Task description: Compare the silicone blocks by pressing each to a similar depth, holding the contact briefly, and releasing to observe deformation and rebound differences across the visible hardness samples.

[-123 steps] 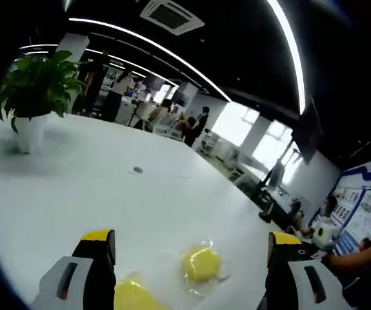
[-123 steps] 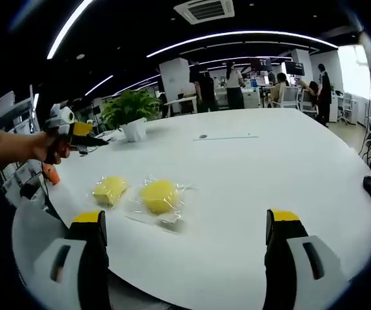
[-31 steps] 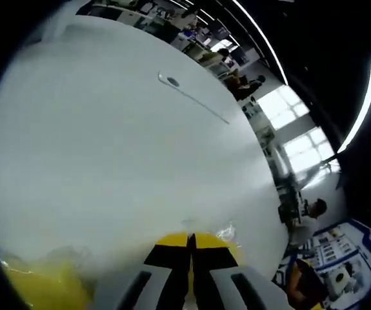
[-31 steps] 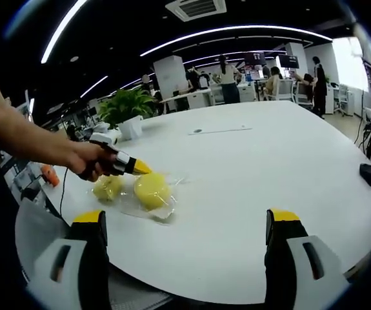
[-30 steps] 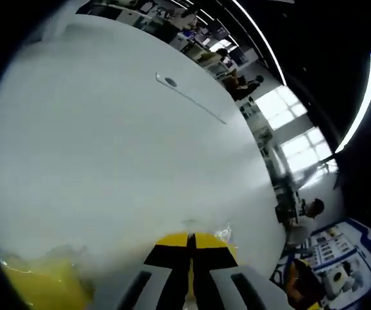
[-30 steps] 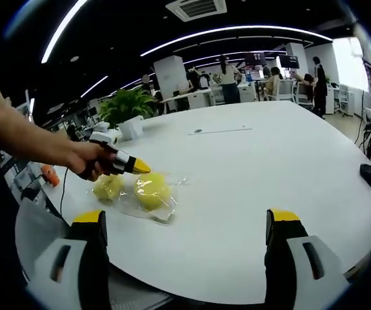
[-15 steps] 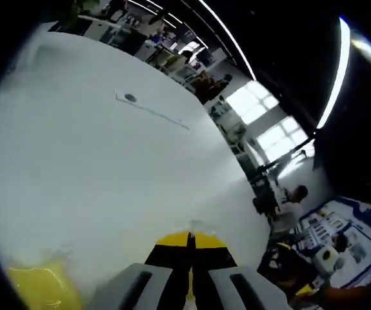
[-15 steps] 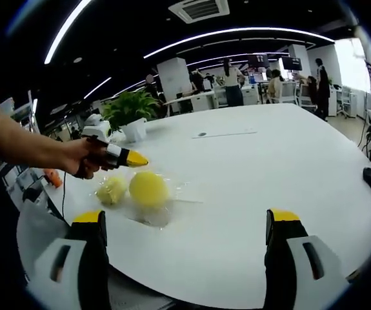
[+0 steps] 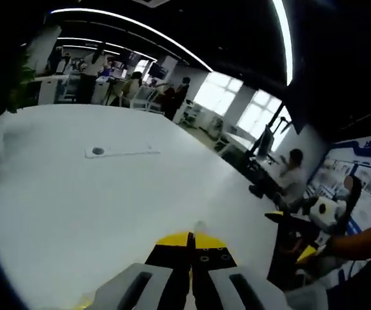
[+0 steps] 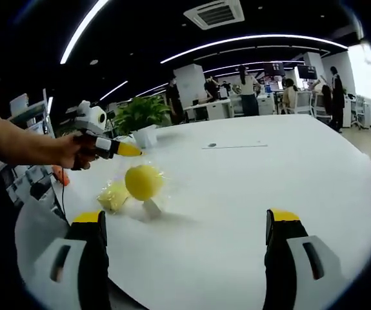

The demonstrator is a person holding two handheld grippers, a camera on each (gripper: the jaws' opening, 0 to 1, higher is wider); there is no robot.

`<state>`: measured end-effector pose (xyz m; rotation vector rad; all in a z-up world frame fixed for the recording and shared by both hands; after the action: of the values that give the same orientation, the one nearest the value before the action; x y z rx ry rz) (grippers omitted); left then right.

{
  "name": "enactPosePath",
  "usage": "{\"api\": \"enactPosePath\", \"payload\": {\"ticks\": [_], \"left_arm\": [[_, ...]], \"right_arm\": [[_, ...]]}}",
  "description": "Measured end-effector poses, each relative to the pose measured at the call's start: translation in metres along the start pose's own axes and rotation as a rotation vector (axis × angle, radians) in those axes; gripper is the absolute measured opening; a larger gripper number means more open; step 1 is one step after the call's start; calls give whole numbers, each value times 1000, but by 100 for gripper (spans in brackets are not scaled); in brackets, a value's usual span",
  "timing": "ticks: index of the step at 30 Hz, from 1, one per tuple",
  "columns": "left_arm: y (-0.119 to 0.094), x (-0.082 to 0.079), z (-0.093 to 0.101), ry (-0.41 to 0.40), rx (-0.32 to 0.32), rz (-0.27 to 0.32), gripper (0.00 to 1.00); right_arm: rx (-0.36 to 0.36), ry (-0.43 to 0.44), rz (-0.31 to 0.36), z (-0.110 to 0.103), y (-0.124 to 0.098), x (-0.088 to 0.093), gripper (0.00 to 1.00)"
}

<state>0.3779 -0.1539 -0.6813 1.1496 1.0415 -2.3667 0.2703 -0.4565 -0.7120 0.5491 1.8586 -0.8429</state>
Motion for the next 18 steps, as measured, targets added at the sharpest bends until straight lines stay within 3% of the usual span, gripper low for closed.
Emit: {"api": "enactPosePath", "payload": {"ticks": [6, 18], "left_arm": [[-6, -15, 12, 83, 52, 6, 0], [-25, -63, 29, 185, 117, 122, 0]], "right_arm": [[-38, -16, 13, 3, 2, -8, 96], [-52, -28, 53, 9, 3, -24, 96]]}}
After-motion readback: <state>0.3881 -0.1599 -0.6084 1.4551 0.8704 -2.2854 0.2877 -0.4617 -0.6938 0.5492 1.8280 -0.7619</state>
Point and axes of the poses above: the point that each gripper's makers call its tool centre point, and the gripper's own axes: y roughly forward along the fingers, z roughly to its right, x roughly out of its underside, the point moved 10 cm from there along -y, roughly backward along the fingers, and after that the axes turned 6 degrees about -x, right-handed, at the moved point
